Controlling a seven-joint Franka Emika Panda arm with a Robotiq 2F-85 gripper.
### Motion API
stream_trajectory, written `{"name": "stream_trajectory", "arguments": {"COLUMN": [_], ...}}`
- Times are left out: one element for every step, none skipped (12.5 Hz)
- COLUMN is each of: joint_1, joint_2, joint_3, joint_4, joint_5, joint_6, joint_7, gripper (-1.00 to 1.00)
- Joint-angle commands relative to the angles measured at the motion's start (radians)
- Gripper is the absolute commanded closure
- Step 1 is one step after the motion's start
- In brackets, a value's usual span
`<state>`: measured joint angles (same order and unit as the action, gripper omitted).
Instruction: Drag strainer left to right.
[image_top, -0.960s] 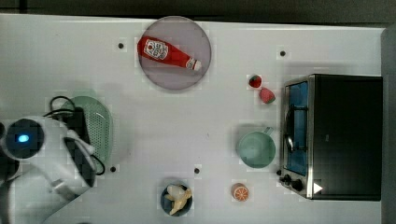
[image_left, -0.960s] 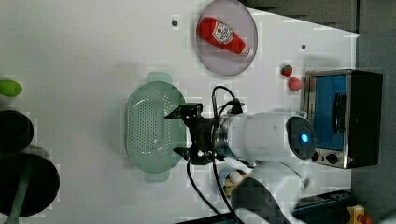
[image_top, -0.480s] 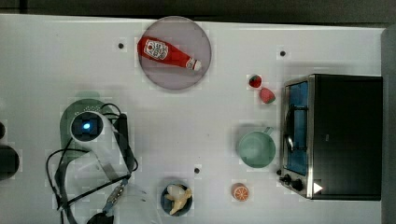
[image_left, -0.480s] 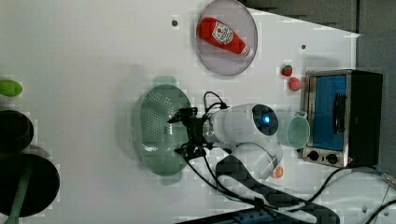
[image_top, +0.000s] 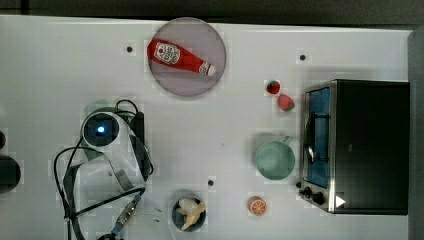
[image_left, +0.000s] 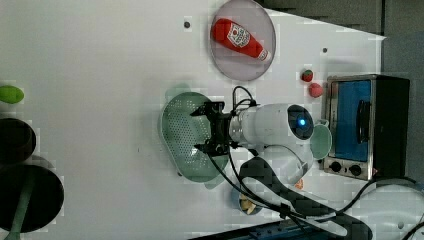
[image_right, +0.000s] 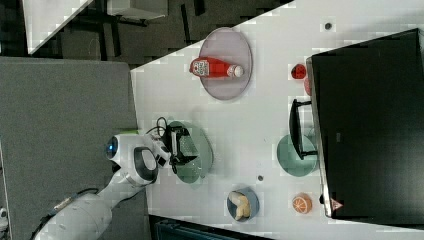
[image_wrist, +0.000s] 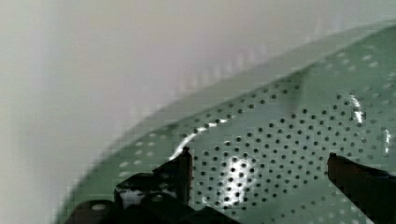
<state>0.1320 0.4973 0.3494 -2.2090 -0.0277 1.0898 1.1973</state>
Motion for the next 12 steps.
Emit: {"name": "stream_trajectory", "arguments": {"joint_1": [-0.014, -0.022, -0.032, -0.043, -0.055, -0.067, -0.08, -0.09, -0.1, -0.107, -0.113, -0.116], "joint_2": [-0.002, -0.012, -0.022, -0.034, -0.047, -0.06, -0.072, -0.083, -0.094, -0.103, -0.112, -0.12], "joint_3": [-0.027, -0.037, -0.044, -0.053, -0.061, -0.068, -0.077, -0.087, -0.101, -0.118, -0.14, -0.163], "joint_4": [-0.026, -0.036, -0.049, -0.063, -0.079, -0.094, -0.111, -0.127, -0.142, -0.155, -0.164, -0.171], "joint_5": [-0.016, -0.016, -0.016, -0.016, -0.016, -0.016, -0.016, -0.016, -0.016, -0.016, -0.016, -0.016], "joint_6": [0.033, 0.033, 0.033, 0.033, 0.033, 0.033, 0.033, 0.033, 0.033, 0.033, 0.033, 0.033], "joint_7": [0.057, 0.047, 0.035, 0.025, 0.011, -0.006, -0.031, -0.068, -0.103, -0.132, -0.153, -0.165], "gripper": [-1.0, -1.0, -1.0, -1.0, -1.0, -1.0, -1.0, -1.0, -1.0, -1.0, -1.0, -1.0]}}
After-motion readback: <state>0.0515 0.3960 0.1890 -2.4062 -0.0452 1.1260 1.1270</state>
